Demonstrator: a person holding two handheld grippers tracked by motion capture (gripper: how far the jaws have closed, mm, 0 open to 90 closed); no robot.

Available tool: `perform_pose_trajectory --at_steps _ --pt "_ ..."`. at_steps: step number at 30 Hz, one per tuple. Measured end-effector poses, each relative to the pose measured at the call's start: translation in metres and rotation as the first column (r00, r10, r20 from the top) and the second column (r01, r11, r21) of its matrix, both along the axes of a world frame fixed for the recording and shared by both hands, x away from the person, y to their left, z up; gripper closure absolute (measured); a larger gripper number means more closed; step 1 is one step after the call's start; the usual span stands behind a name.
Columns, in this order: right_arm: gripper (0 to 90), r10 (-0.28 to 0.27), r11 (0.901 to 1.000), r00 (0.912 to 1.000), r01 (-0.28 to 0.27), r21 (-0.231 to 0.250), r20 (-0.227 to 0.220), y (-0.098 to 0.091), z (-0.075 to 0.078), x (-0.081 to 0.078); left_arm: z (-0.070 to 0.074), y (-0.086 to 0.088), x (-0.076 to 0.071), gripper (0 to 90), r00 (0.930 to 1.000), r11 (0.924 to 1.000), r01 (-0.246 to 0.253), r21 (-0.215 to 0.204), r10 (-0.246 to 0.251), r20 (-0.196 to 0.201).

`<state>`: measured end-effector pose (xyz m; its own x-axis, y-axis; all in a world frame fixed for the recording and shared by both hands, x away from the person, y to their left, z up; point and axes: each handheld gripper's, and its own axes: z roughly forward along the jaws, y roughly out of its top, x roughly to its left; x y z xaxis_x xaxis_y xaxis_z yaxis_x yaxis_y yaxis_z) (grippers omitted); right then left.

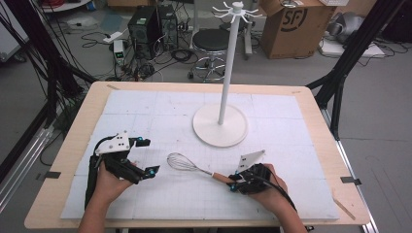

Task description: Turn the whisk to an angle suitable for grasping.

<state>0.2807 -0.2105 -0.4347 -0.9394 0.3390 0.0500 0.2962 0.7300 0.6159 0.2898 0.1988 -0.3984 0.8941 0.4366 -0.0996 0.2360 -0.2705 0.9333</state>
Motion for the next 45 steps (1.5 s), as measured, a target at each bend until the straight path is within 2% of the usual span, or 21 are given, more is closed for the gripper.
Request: perform_pose_trajectory --at_steps 5,11,24,26,27,28,29,34,36,38,39,40,42,43,45 --pt "70.0 0.030 0.9995 0.9995 -0.030 0.013 0.007 0.018 -0.002 0.004 0.001 0.000 0.000 1.6 1.0000 1.0000 0.002 -0.004 -0.002 0.002" --pt "70.0 0.049 0.9984 0.9988 -0.049 0.027 0.002 0.032 -0.003 0.008 0.000 0.000 0.000 1.6 1.0000 1.0000 0.001 -0.006 -0.001 0.000" --pt "69.3 0.108 0.9937 0.9939 -0.108 0.028 0.024 0.071 -0.003 0.020 0.000 0.001 0.000 1.6 1.0000 1.0000 0.006 -0.001 -0.006 0.001" --pt "66.6 0.106 0.9937 0.9942 -0.107 0.034 0.020 0.072 -0.003 0.020 0.000 0.001 0.000 1.6 1.0000 1.0000 0.006 -0.003 -0.006 -0.001" --pt "57.5 0.090 0.9955 0.9955 -0.091 0.028 0.028 0.071 -0.004 0.020 0.000 0.001 0.000 1.6 1.0000 1.0000 0.006 0.000 -0.006 -0.002" --pt "57.5 0.090 0.9955 0.9955 -0.091 0.028 0.028 0.071 -0.004 0.020 0.000 0.001 0.000 1.6 1.0000 1.0000 0.006 0.000 -0.006 -0.002" --pt "53.1 0.084 0.9960 0.9961 -0.085 0.028 0.026 0.067 -0.002 0.018 0.000 0.001 0.000 1.6 1.0000 1.0000 0.006 0.002 -0.006 -0.003" --pt "49.5 0.057 0.9981 0.9982 -0.057 0.021 0.016 0.052 0.002 0.011 0.000 0.002 0.000 1.6 1.0000 1.0000 0.004 -0.002 -0.004 0.000" --pt "49.5 0.043 0.9991 0.9990 -0.043 0.001 0.014 0.044 0.000 0.008 0.000 0.002 0.000 1.6 1.0000 1.0000 0.001 -0.003 -0.001 0.000" --pt "55.2 0.018 0.9998 0.9998 -0.018 0.011 0.010 0.032 -0.002 0.006 0.000 0.001 0.000 1.6 1.0000 1.0000 0.001 -0.006 -0.001 -0.004" --pt "55.2 0.018 0.9998 0.9998 -0.018 0.011 0.010 0.032 -0.002 0.006 0.000 0.001 0.000 1.6 1.0000 1.0000 0.004 -0.001 -0.004 -0.001" --pt "60.6 0.021 0.9997 0.9997 -0.021 0.014 0.015 0.029 -0.002 0.006 0.000 0.000 0.000 1.6 1.0000 1.0000 0.005 0.000 -0.005 -0.002" --pt "63.5 0.018 0.9998 0.9997 -0.019 0.011 0.018 0.029 -0.002 0.005 0.000 0.000 0.000 1.6 1.0000 1.0000 0.001 -0.002 -0.001 -0.001" --pt "71.9 0.038 0.9992 0.9989 -0.039 0.007 0.027 0.030 -0.002 0.006 0.000 0.000 -0.001 1.6 1.0000 1.0000 0.001 -0.002 -0.001 -0.002" --pt "72.3 0.043 0.9991 0.9987 -0.043 0.003 0.029 0.030 -0.002 0.006 0.000 0.000 0.000 1.6 1.0000 1.0000 0.001 -0.004 -0.001 -0.002"
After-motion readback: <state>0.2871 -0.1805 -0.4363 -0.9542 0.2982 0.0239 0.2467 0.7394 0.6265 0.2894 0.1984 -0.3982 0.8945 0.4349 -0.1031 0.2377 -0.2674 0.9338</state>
